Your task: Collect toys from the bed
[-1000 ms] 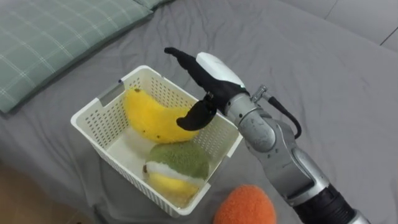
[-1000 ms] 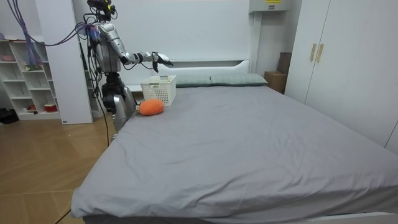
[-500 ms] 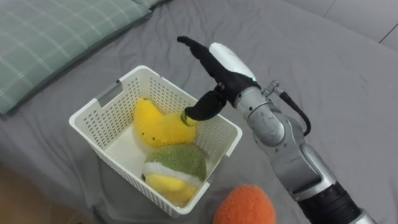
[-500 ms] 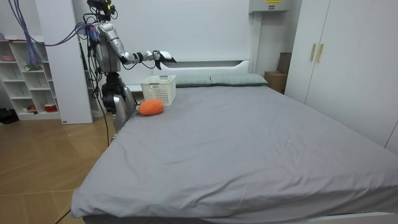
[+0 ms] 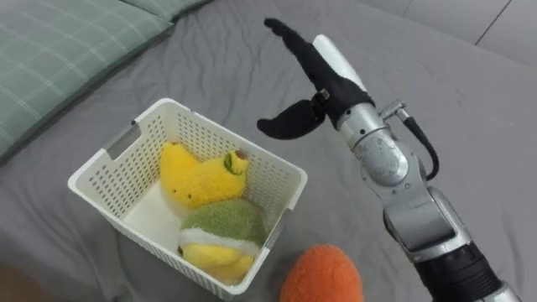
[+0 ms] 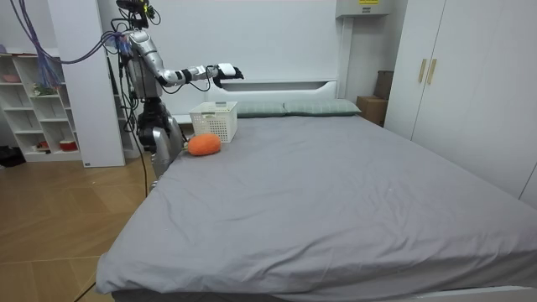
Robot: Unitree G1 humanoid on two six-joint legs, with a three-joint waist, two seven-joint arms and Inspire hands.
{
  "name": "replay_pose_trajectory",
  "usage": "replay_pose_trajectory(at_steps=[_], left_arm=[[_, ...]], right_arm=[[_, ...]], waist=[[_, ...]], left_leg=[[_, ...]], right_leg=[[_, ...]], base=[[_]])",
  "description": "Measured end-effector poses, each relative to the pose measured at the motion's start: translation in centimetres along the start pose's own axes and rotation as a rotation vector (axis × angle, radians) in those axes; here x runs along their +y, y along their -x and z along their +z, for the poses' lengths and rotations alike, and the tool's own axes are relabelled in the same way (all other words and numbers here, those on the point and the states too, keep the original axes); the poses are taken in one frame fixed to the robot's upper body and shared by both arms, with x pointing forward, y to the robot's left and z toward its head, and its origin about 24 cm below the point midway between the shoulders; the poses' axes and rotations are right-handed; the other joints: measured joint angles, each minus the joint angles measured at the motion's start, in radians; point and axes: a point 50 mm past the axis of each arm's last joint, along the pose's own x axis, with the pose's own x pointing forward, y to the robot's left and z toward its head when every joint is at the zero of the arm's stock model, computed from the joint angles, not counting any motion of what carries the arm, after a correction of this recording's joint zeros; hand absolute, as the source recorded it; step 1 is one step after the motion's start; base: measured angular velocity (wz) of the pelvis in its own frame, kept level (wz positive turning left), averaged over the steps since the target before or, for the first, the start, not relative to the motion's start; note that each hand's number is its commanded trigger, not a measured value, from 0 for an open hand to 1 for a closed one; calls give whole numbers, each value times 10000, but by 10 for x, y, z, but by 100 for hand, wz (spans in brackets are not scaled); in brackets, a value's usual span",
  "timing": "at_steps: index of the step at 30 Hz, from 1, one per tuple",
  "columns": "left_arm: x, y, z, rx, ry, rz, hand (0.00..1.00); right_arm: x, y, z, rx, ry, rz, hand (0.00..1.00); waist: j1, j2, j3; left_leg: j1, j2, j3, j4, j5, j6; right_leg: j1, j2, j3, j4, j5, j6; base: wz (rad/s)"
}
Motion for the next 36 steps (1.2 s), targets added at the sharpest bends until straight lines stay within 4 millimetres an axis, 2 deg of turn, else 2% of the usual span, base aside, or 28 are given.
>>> replay_pose_trajectory(at_steps=[5,6,9,11,14,19,22,29,36], left_arm=[[1,1,-9,230,37,60,0],[1,2,-12,342,156,75,0],[0,2,-15,435,303,113,0],[-1,3,-14,328,326,200,0],[-1,3,-15,270,361,236,0],[-2,4,-21,497,675,199,0],[-2,4,-22,504,676,200,0],[-2,5,-25,681,1198,212,0],[-5,6,-24,777,1692,233,0]], right_arm=[[-13,5,4,-407,-550,-693,0],[-17,8,1,-376,-800,-877,0],[-21,15,-11,30,-1429,-1197,0],[-22,20,-20,395,-1979,-1315,0],[-22,23,-30,808,-2085,-1466,0],[-15,44,-55,1905,-2218,-1710,0],[-12,56,-66,2411,-2187,-1739,0],[-5,70,-77,2980,-2149,-1618,0],[6,86,-96,3951,-1728,-1193,0]], waist=[[-521,243,-134],[-576,291,-172],[-790,366,-206],[-938,385,-193],[-1287,415,-172],[-1643,402,-167],[-1671,387,-171],[-1747,295,-173],[-1903,337,-157]], left_leg=[[44,23,134,-41,-12,6],[122,37,254,-86,-12,6],[244,52,409,-172,-10,8],[345,81,575,-216,-11,7],[439,82,569,-291,-21,12],[541,91,620,-294,-28,12],[507,102,706,-298,-29,11],[422,130,841,-312,-29,11],[416,150,927,-318,-36,0]], right_leg=[[-16,16,137,-6,13,3],[5,31,259,-8,14,3],[59,37,416,8,14,4],[77,72,585,19,30,-2],[169,75,591,12,35,1],[213,82,635,20,35,2],[114,94,726,53,35,2],[-123,119,812,156,36,1],[-126,131,864,161,42,-10]], base=[[-9],[-21],[-18],[-21],[-3],[-2],[-8],[-6],[0]])
